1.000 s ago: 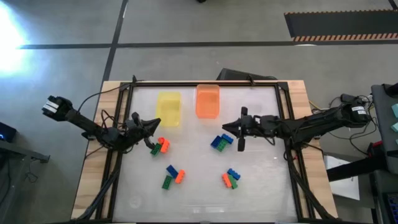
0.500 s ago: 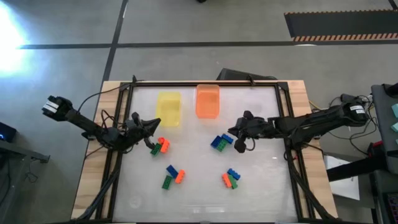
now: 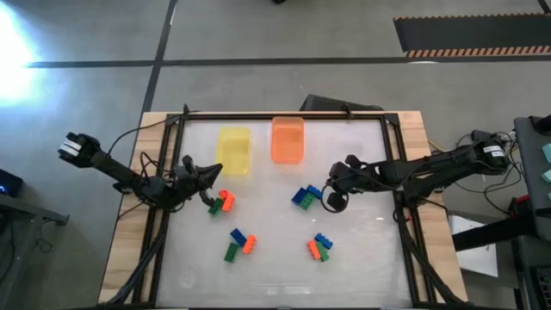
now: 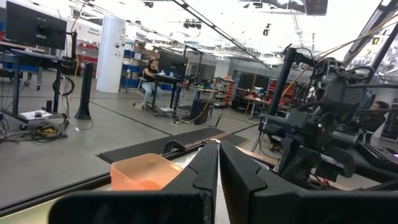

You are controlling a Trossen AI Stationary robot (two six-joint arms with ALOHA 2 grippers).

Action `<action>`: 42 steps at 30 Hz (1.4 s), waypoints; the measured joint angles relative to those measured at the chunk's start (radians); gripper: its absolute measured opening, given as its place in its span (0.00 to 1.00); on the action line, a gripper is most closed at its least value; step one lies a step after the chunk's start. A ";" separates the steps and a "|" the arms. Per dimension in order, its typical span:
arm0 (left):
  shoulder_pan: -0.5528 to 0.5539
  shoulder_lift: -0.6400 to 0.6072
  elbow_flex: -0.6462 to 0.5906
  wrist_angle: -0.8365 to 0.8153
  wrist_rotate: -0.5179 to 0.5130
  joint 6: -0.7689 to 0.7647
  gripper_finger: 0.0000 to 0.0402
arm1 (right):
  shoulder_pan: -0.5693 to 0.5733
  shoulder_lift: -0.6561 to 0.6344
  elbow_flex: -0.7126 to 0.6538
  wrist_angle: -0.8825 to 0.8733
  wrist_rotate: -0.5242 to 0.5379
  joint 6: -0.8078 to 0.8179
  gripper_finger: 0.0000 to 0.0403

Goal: Sort & place blocks by color
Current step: Put the blue game piece into the orange bin

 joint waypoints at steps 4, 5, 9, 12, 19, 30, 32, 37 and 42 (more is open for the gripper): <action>0.000 0.000 0.000 0.000 0.000 0.000 0.00 | 0.000 0.005 0.000 0.003 -0.003 0.001 0.12; 0.000 0.000 0.000 0.000 0.000 0.000 0.00 | 0.000 0.010 0.000 0.011 -0.009 0.001 0.14; 0.000 0.000 0.000 0.000 0.000 0.000 0.00 | 0.000 0.038 0.000 0.038 -0.020 0.001 0.26; 0.000 0.000 0.000 0.000 0.000 0.000 0.00 | 0.000 0.067 0.000 0.046 -0.020 -0.003 0.36; 0.000 0.002 -0.007 0.000 0.000 0.000 0.00 | 0.000 0.152 0.000 0.066 -0.023 -0.012 0.49; 0.000 0.002 -0.011 0.000 0.000 -0.001 0.00 | -0.008 0.266 0.000 0.246 -0.023 -0.131 0.46; 0.000 0.003 -0.012 0.000 0.000 -0.002 0.00 | -0.010 0.282 0.000 0.250 -0.023 -0.130 0.45; 0.000 0.005 -0.013 0.000 0.000 -0.001 0.00 | -0.010 0.315 0.000 0.257 -0.023 -0.117 0.45; 0.000 0.005 -0.013 0.000 0.000 -0.001 0.00 | -0.010 0.339 0.000 0.256 -0.023 -0.104 0.45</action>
